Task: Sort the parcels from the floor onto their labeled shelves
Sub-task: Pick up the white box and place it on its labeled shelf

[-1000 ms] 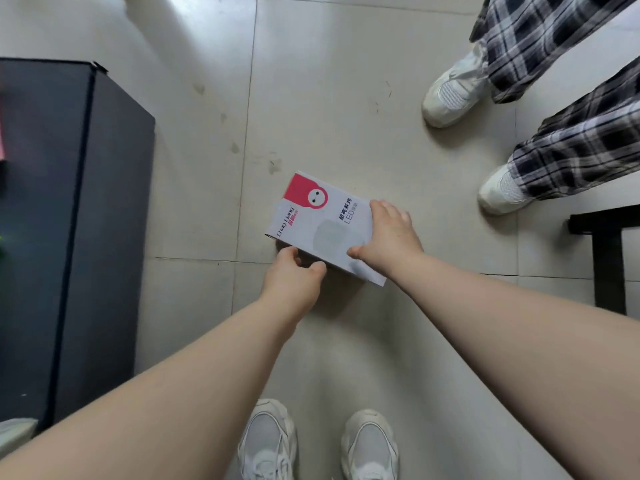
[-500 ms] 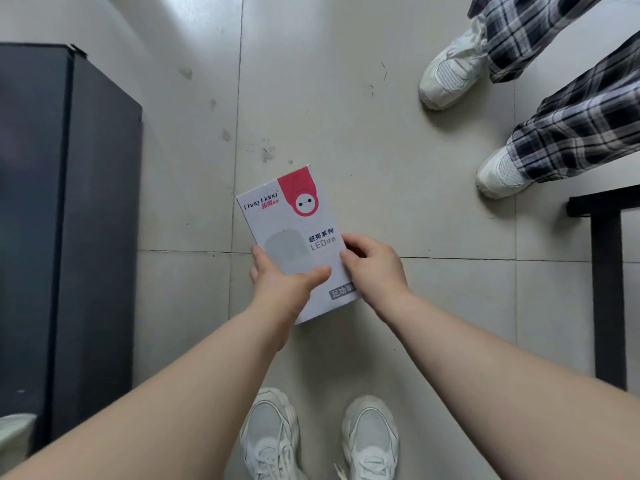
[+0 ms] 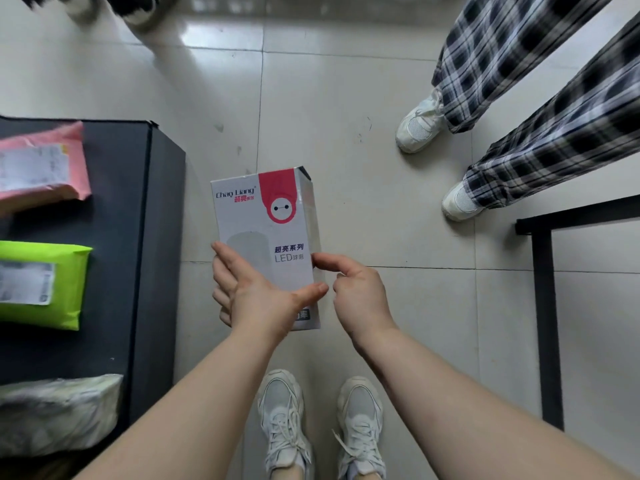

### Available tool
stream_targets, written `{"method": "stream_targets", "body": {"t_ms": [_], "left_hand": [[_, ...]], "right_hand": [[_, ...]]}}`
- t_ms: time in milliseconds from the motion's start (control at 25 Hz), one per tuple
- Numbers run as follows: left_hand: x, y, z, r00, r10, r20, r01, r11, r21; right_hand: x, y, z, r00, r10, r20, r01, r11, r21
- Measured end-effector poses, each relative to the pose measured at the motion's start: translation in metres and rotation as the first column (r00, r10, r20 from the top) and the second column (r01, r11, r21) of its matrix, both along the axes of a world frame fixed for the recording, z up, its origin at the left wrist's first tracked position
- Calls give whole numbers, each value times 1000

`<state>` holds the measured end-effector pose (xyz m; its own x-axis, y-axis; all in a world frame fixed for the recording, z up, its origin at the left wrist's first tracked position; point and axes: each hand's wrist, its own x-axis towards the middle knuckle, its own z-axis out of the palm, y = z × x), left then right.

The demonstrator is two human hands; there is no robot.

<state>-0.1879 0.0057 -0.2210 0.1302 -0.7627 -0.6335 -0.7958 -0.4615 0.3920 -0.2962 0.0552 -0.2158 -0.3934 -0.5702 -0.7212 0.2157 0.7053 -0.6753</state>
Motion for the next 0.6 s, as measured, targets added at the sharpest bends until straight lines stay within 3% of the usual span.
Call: {"method": "stream_targets", "body": {"t_ms": [240, 320, 520, 600], "left_hand": [[2, 3, 94, 1000, -30, -2, 30, 998, -48], [7, 5, 125, 999, -22, -37, 20, 998, -65], [32, 10, 203, 974, 20, -227, -35, 998, -61], [41, 13, 233, 935, 70, -348, -91, 995, -43]], "right_hand": [[6, 12, 81, 999, 43, -2, -43, 998, -43], [3, 16, 105, 1000, -10, 23, 11, 999, -53], [-10, 24, 162, 996, -80, 27, 80, 996, -33], [-11, 23, 187, 992, -65, 111, 73, 995, -73]]}}
